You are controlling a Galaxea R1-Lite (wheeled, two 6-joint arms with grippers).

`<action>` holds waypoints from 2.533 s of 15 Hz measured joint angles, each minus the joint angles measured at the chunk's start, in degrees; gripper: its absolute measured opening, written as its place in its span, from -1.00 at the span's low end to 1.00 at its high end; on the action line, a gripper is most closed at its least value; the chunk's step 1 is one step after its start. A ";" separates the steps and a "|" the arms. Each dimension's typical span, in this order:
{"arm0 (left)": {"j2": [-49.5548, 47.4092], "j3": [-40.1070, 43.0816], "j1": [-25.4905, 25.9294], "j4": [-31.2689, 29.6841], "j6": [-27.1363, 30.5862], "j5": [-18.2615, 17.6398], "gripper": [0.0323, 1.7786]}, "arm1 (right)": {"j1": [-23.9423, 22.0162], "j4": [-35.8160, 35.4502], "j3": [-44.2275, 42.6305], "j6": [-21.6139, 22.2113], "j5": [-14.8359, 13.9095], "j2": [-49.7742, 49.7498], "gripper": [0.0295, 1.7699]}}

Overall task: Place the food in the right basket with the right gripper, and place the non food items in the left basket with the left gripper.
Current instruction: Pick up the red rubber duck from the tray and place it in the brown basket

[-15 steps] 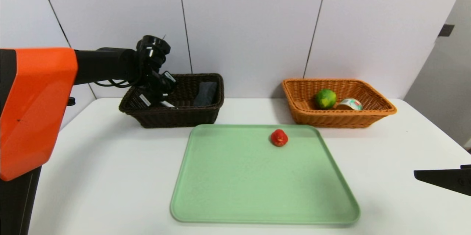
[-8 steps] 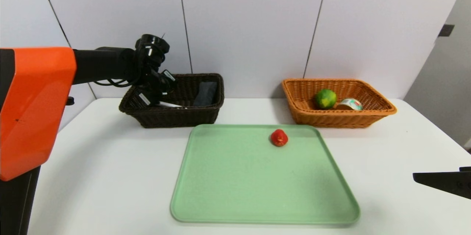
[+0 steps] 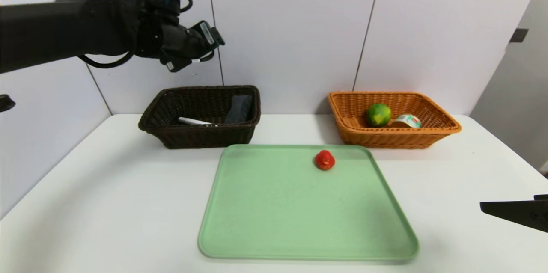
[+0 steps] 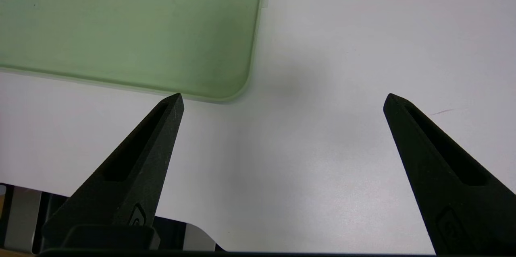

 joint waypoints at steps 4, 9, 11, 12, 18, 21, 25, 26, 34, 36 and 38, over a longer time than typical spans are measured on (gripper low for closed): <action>-7.14 0.16 -8.30 0.24 6.10 0.28 0.80 | 0.00 -4.96 1.62 -0.06 -0.24 -0.22 0.93; -12.46 6.23 -18.58 0.20 9.48 0.89 0.86 | -0.04 -13.40 5.56 0.05 -0.66 -0.84 0.93; -13.76 12.24 -22.75 -0.60 10.42 2.66 0.87 | -0.11 -13.48 5.75 0.00 -0.61 -0.90 0.93; -14.03 14.99 -24.48 -1.77 10.70 4.04 0.87 | -0.22 -13.51 5.81 0.00 -0.55 -0.90 0.93; -10.91 36.13 -31.12 -25.34 12.15 7.69 0.89 | -0.63 -16.16 6.28 0.24 -0.50 -0.74 0.93; -6.49 44.11 -33.48 -42.00 14.51 7.84 0.90 | -0.66 -21.53 8.42 0.18 -0.50 -0.57 0.93; -0.50 49.70 -34.77 -55.66 17.23 7.97 0.90 | -0.72 -22.53 9.17 0.24 -0.57 -0.46 0.93; 0.77 50.36 -34.82 -57.21 19.25 8.50 0.90 | -0.72 -22.53 9.20 0.24 -0.57 -0.51 0.93; 9.03 50.47 -34.90 -64.27 30.51 10.76 0.90 | -0.74 -22.69 9.69 0.24 -0.33 -1.05 0.93; 9.92 49.92 -34.95 -64.32 30.54 10.70 0.90 | -0.78 -22.72 10.08 0.18 -0.35 -1.34 0.93; 10.83 48.57 -34.93 -64.32 30.54 10.68 0.90 | -0.78 -22.72 10.35 0.16 -0.26 -1.65 0.93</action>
